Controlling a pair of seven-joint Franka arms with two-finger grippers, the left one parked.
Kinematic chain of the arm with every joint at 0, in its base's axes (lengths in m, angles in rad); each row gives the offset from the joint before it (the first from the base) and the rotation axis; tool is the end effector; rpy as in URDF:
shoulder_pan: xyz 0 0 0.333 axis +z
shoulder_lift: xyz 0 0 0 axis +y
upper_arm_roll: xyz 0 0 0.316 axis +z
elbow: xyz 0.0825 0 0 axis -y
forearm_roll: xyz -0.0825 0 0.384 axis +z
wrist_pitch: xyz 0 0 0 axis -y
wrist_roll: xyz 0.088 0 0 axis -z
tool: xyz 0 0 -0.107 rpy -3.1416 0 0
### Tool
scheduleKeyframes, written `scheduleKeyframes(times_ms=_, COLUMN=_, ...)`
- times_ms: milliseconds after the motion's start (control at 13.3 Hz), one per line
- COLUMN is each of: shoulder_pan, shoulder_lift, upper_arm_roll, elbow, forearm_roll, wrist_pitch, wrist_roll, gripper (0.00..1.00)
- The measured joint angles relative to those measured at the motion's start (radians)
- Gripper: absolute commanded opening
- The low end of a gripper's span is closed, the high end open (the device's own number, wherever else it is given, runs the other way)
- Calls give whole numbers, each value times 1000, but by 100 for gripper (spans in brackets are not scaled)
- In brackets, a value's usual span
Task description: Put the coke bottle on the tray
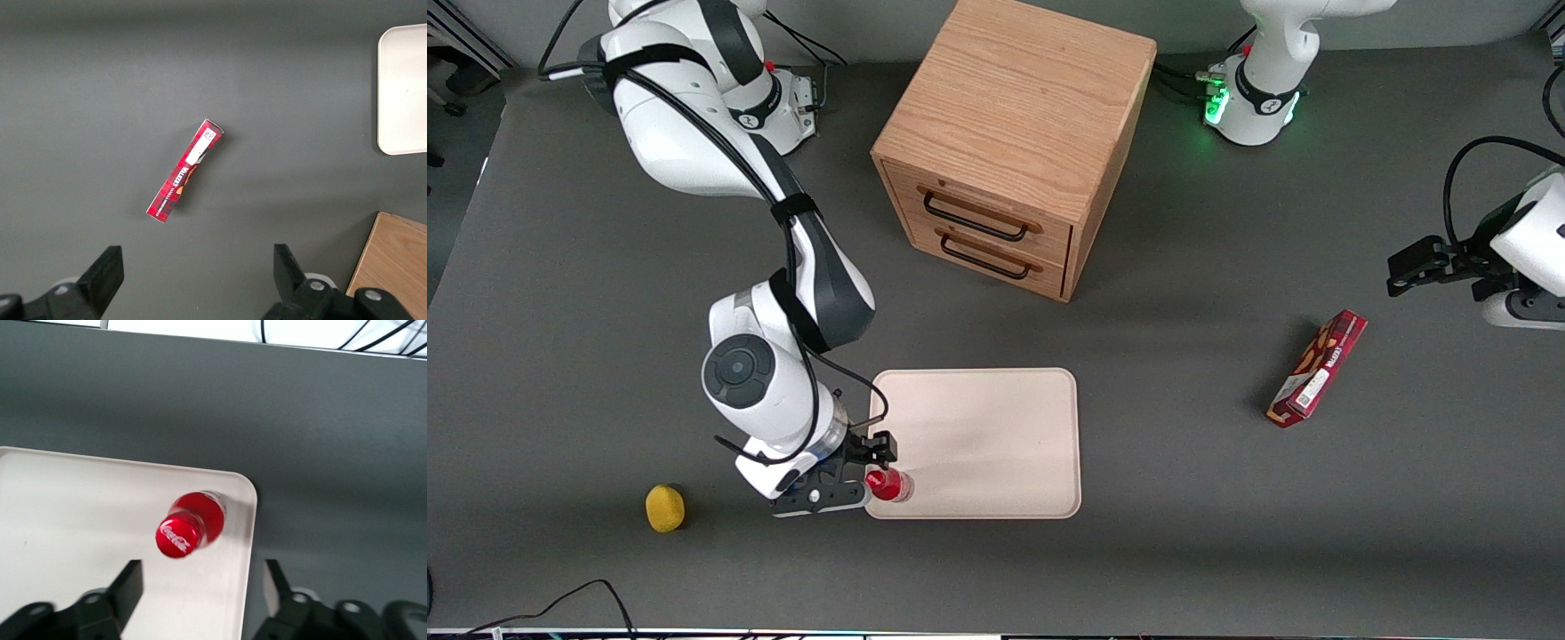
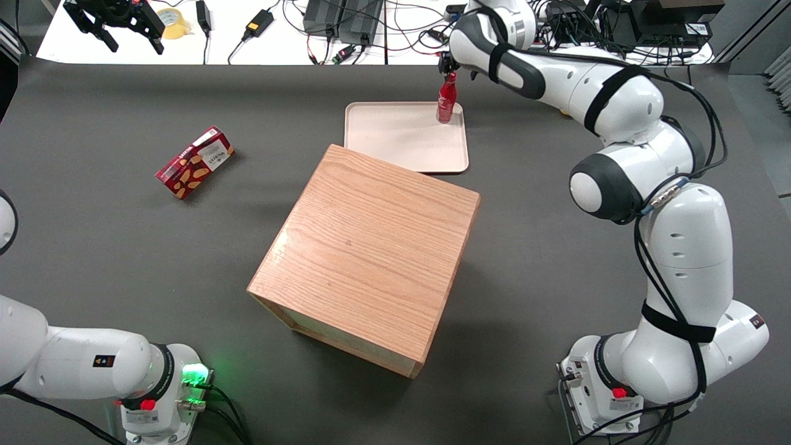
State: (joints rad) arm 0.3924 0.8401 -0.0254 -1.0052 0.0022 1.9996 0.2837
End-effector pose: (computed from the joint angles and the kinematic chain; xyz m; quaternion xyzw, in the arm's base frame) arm 0.7308 0.2888 0.3657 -0.9959 -0.0461 -0.0757 0.0170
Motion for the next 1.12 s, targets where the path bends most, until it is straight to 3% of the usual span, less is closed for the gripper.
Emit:
scheduleKeyframes(times_ms=300, shoulder_pan=-54, shoulder_lift=-188, upper_arm_roll=10, elbow=-74, forearm_roll=7, wrist_pitch=-220, wrist_roll=1, gripper=100)
scheduleKeyframes(times_ms=825, shoulder_pan=-283, shoulder_lift=-766, upper_arm_roll=100, elbow=-689, forearm_roll=22, wrist_pitch=-251, wrist_roll=-91, gripper=100)
scheduleKeyframes(times_ms=1125, shoulder_pan=-391, shoulder_lift=-929, upper_arm_roll=102, elbow=-839, forearm_roll=24, wrist_pitch=-258, wrist_roll=-134, gripper=100)
